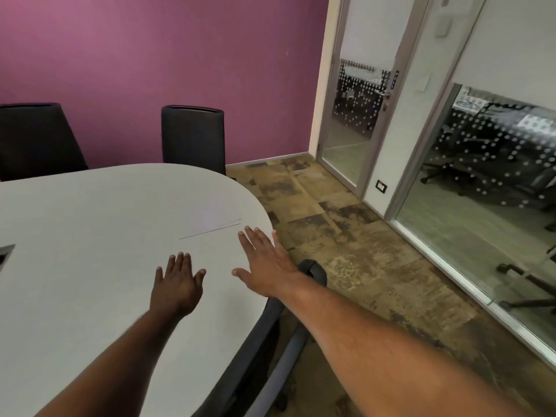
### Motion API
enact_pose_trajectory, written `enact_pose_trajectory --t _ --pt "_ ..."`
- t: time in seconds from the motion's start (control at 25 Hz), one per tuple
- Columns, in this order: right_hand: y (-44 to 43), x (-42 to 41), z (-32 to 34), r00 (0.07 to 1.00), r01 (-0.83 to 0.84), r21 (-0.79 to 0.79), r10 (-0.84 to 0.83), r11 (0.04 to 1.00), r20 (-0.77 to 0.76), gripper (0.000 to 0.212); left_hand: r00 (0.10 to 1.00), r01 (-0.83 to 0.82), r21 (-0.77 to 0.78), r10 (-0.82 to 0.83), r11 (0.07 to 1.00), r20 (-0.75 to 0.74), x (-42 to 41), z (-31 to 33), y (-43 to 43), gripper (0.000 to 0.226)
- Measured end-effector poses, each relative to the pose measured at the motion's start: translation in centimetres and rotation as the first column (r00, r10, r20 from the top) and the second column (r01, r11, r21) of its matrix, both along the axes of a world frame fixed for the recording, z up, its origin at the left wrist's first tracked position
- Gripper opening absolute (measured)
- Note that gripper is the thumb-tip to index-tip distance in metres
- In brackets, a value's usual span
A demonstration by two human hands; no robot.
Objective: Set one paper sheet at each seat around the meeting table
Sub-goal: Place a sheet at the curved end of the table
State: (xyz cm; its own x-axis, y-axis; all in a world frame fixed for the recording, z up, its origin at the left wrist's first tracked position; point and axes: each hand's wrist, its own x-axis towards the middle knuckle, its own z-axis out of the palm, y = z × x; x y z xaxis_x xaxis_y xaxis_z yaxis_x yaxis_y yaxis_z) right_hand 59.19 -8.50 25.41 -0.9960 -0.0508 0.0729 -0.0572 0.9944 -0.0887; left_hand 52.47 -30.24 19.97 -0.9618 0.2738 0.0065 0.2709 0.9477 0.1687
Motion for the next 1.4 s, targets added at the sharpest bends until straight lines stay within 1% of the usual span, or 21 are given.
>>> enact_pose_trajectory --t 0.08,0.28,0.52,0.64,0.72,0.88,1.04,1.16,1.32,1.4 --pt "3.5 -1.2 0.7 1.0 0.0 -0.017 0.0 1.0 0.003 0.086 1.0 -0.023 -0.003 0.023 1.0 0.02 -1.0 0.9 3.3 0.067" --pt "10.4 -5.1 0.8 0.998 -0.056 -0.026 0.056 0.998 -0.002 0.085 0.996 -0.091 -0.014 0.091 0.996 -0.002 -3.5 1.5 9.3 0.068" --pt "19.5 -11.9 -1.2 0.977 -0.206 -0.017 0.207 0.978 0.043 0.085 0.97 -0.243 -0.018 0.243 0.97 0.014 -6.7 -0.6 17.6 0.068" --pt "23.8 -15.4 -1.9 0.949 -0.3 -0.022 0.3 0.954 0.093 0.084 0.939 -0.338 -0.008 0.338 0.941 0.065 -7.5 -1.6 22.2 0.069" --pt "25.8 -17.8 -2.3 0.931 -0.345 -0.013 0.344 0.939 0.12 0.084 0.917 -0.395 0.004 0.394 0.919 0.062 -8.0 -2.1 24.9 0.069" --pt "27.2 -22.9 -3.4 0.888 -0.429 -0.066 0.434 0.901 0.151 0.084 0.866 -0.493 0.014 0.49 0.87 0.096 -10.3 -2.6 27.6 0.069" --pt "27.4 -29.9 -5.4 0.852 -0.483 -0.088 0.49 0.871 0.184 0.084 0.81 -0.579 0.028 0.571 0.815 0.137 -14.7 -4.6 28.9 0.069" --pt "27.1 -35.5 -7.0 0.813 -0.54 -0.079 0.544 0.838 0.207 0.083 0.765 -0.635 0.033 0.622 0.772 0.166 -19.4 -6.7 29.1 0.069" --pt "26.4 -45.1 -8.5 0.771 -0.591 -0.074 0.59 0.803 0.239 0.083 0.697 -0.707 0.062 0.679 0.705 0.23 -27.9 -8.7 29.0 0.069" --pt "25.7 -49.2 -8.7 0.752 -0.614 -0.074 0.611 0.786 0.248 0.082 0.675 -0.731 0.07 0.704 0.679 0.223 -30.9 -9.1 29.0 0.069"
